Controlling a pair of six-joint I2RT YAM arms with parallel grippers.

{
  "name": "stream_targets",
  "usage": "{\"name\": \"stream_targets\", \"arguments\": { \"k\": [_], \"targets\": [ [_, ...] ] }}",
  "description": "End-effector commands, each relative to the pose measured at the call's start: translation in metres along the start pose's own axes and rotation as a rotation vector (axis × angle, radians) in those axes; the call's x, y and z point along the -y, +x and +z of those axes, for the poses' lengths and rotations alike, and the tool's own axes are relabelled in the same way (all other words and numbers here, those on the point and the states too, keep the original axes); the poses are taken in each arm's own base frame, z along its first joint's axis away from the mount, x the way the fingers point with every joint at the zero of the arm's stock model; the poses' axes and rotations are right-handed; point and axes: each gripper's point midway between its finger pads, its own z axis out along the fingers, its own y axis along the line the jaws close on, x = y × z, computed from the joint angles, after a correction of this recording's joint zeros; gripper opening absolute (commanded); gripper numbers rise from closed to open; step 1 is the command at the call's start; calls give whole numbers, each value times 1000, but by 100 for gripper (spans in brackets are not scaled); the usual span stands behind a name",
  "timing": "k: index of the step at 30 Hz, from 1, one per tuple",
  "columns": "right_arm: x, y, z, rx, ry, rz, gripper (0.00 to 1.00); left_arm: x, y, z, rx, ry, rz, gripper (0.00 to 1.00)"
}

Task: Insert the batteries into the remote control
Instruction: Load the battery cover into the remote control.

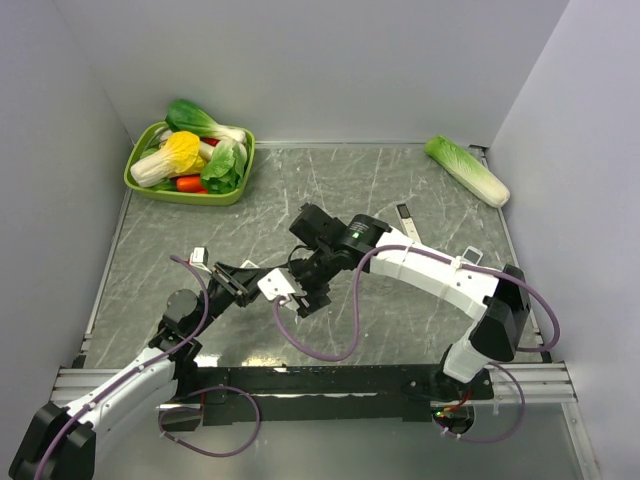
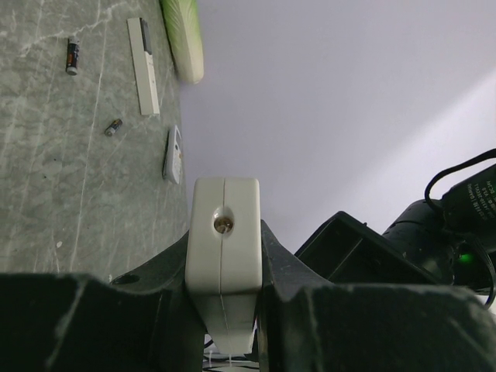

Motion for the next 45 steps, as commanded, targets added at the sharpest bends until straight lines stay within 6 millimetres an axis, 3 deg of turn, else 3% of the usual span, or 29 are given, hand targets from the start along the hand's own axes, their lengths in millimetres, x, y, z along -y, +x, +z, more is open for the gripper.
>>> {"name": "stream_targets", "arguments": {
  "k": [1,24,45],
  "targets": [
    [7,-9,-1,9,3,-28,68,23,3,-1,-21,84,19,2],
    [10,6,3,-51,20,-10,63,39,10,-5,-62,138,-11,2],
    [35,11,6,-95,97,-38,47,66,23,-11,-145,216,-21,2]
  ]
}}
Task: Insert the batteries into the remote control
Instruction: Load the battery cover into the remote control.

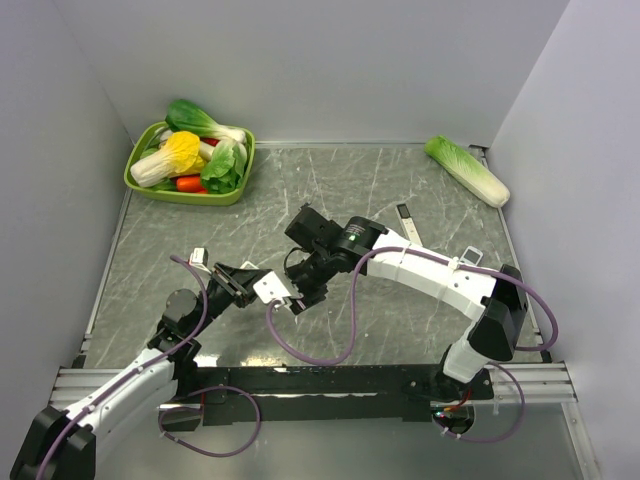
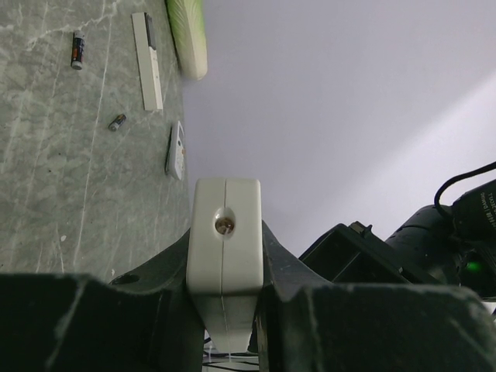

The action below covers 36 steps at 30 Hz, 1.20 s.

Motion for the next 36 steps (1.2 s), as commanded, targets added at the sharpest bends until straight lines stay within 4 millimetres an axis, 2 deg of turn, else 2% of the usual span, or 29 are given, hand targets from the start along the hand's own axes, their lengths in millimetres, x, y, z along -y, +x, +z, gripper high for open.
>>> {"name": "stream_targets", "arguments": {
  "k": [1,6,14,20,24,28,34,36],
  "targets": [
    [32,7,4,-49,88,-42,46,73,22,-11,-134,251,-15,2],
    [39,10,7,-54,116,-50,45,85,28,-14,-170,287,-22,2],
    [56,4,6,-38,186,-92,46,92,35,-13,-205,299,-2,2],
    [67,12,10,-59,211,-93,46,103,42,-14,-242,324,28,2],
    [75,14,6,-59,254,-96,45,104,45,-16,-258,330,32,2],
    [86,6,0,-5,296,-97,45,108,50,-17,-278,345,45,2],
    [84,4,0,18,280,-88,45,108,50,-17,-265,352,71,2],
    [76,-5,-5,54,267,-85,46,97,46,-13,-241,303,75,2]
  ]
}}
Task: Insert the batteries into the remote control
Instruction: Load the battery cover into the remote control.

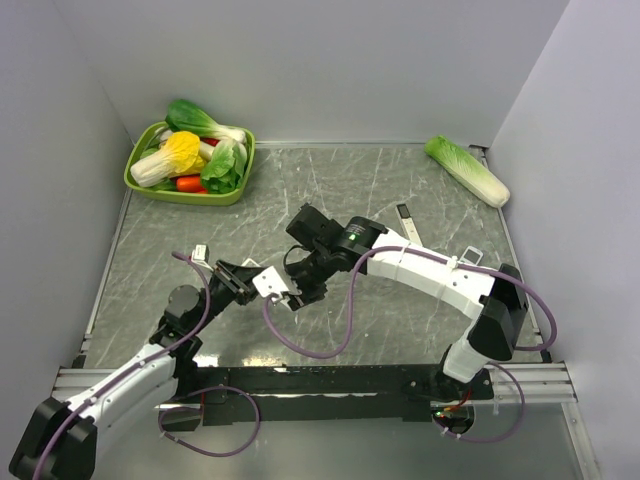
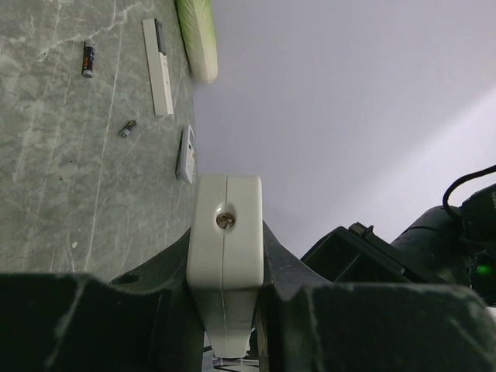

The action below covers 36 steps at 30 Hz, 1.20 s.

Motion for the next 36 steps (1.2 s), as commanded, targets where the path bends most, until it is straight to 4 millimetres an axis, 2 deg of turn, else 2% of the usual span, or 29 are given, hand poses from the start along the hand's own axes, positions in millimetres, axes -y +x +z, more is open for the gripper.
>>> {"name": "stream_targets", "arguments": {
  "k": [1,2,3,9,10,14,16,19,20,22,23,24,25,26,27,28,29,30,31,32,33,36],
  "targets": [
    [66,-18,-9,68,238,-141,47,99,38,-21,-193,324,65,2],
    [60,-14,-7,71,228,-132,48,93,35,-19,-173,298,63,2],
    [59,-20,-15,84,252,-134,49,92,33,-18,-155,291,67,2],
    [33,-20,-20,98,236,-96,54,82,8,-11,-24,231,78,2],
    [27,-15,-17,95,230,-84,55,81,6,-9,-14,222,84,2],
    [22,-17,-29,115,288,-46,56,75,-6,-6,23,191,121,2],
    [27,-16,-34,120,351,-6,58,71,-12,-4,45,164,175,2],
    [29,-25,-49,176,436,78,63,74,-16,-5,70,162,236,2],
    [28,-32,-59,216,469,139,64,73,-18,-5,79,157,246,2],
    [28,-34,-65,258,512,211,67,74,-21,-7,103,156,268,2],
    [32,-44,-79,321,574,282,71,72,-22,-8,108,148,272,2],
    [34,-48,-85,357,601,320,76,73,-25,-9,126,149,277,2],
    [32,-45,-84,379,616,374,86,71,-26,-10,134,144,284,2],
    [36,-52,-97,454,669,463,92,70,-27,-10,140,144,287,2],
    [36,-54,-100,487,687,522,99,72,-29,-11,154,150,290,1],
    [35,-48,-99,505,704,591,100,68,-30,-11,159,148,289,2],
    [37,-51,-106,561,732,680,100,68,-31,-12,166,154,290,2],
    [36,-46,-102,577,734,753,100,71,-31,-13,175,172,293,2],
    [36,-43,-102,596,743,820,100,66,-32,-13,180,168,289,2],
    [37,-45,-103,660,741,931,100,65,-32,-14,182,174,286,2],
    [38,-38,-98,680,752,993,100,71,-32,-15,189,204,280,2],
    [37,-24,-85,749,757,1199,100,66,-32,-16,191,212,261,1]
  ]
}}
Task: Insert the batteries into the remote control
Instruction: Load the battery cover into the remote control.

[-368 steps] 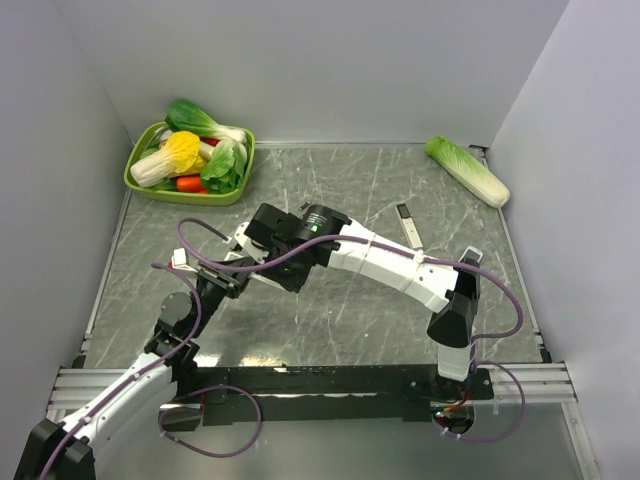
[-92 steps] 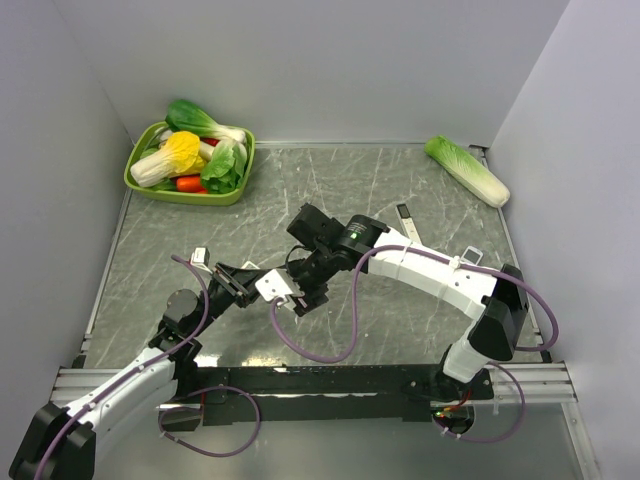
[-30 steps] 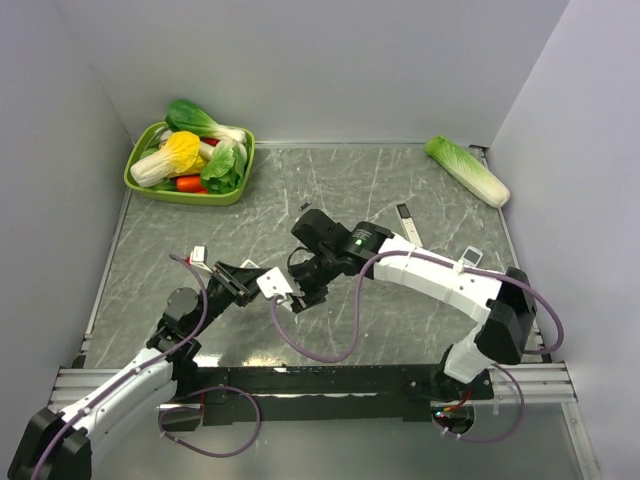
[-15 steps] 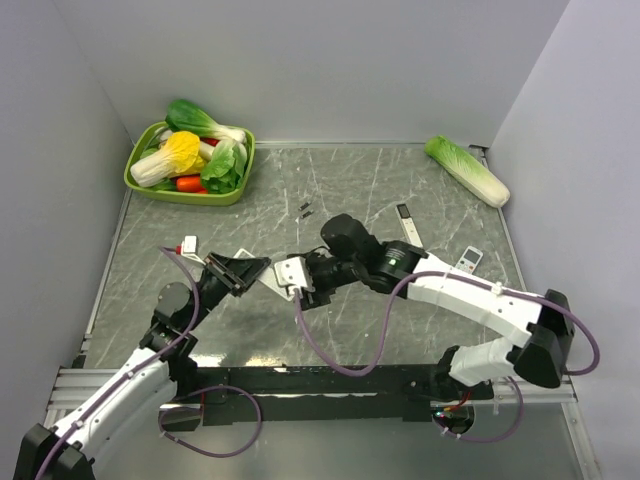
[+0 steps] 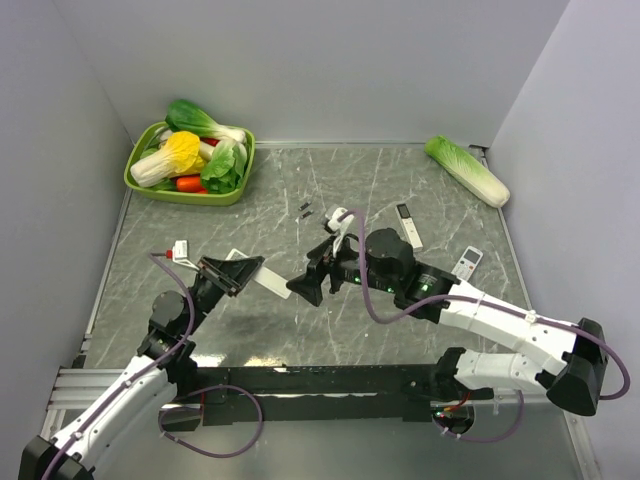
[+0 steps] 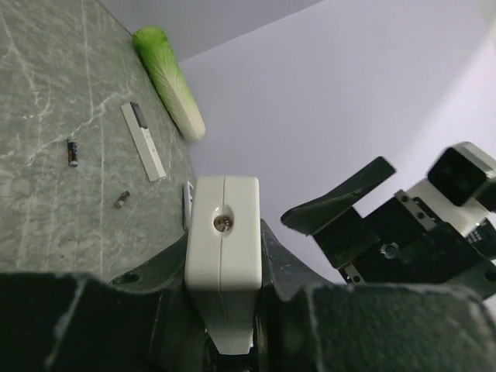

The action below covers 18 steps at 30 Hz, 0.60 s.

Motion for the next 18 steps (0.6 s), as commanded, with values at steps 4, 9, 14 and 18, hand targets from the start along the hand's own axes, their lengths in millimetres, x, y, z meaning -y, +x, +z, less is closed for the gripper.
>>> {"name": "stream_targets", "arguments": {
  "k": [4,9,14,18],
  "targets": [
    [18,12,14,125,148,526,100,18,-12,-4,68,104,-11,2],
    [9,19,23,150,72,612,99,21,-18,-7,105,117,-15,2],
    [-3,16,32,182,-24,652,89,21,-19,-10,121,137,-37,2],
    [-10,15,38,174,-67,659,79,20,-18,-11,120,141,-56,2]
  ]
}}
